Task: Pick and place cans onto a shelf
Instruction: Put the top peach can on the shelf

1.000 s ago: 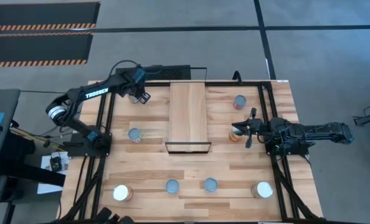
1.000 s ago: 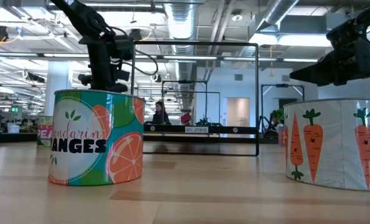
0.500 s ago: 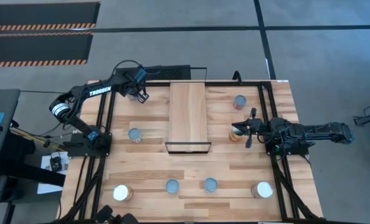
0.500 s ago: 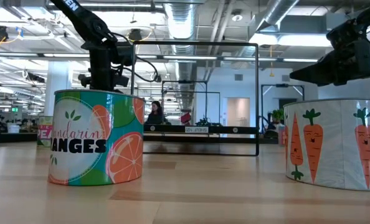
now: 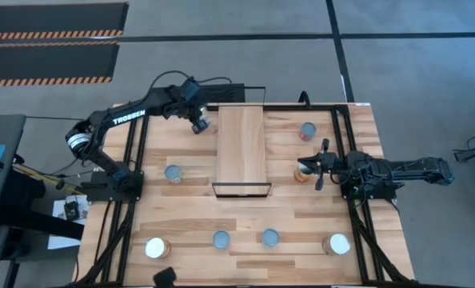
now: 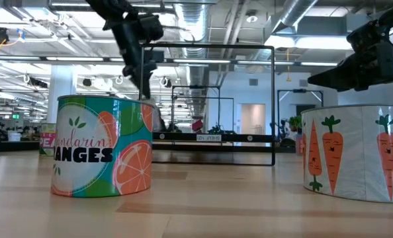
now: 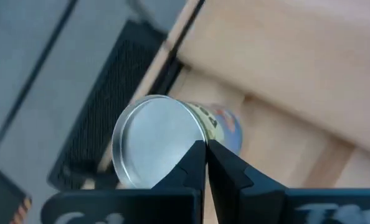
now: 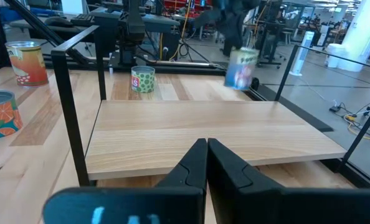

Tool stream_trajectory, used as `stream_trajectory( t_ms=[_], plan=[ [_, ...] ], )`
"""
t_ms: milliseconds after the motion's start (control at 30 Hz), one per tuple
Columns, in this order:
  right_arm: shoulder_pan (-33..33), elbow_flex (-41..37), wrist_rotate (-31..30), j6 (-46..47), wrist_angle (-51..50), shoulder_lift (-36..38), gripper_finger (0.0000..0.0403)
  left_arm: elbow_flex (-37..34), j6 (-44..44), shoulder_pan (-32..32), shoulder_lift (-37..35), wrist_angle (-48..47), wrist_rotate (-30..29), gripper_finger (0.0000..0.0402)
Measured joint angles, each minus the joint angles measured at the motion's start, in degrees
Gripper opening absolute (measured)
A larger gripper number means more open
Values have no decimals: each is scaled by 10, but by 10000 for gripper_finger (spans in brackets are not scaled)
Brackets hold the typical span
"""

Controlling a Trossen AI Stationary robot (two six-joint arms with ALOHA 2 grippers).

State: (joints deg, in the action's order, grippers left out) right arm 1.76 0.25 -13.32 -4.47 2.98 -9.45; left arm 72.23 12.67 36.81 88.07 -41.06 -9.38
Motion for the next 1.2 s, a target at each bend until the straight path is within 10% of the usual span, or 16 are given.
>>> stream_trajectory(
  t_ms=[600,1200],
  plan=[
    [0,0,0,0,0,0,33,46,21,-86,45,109,-3,0],
    [0,0,1,0,0,0,33,278,46,-100,219,34,17,0]
  ],
)
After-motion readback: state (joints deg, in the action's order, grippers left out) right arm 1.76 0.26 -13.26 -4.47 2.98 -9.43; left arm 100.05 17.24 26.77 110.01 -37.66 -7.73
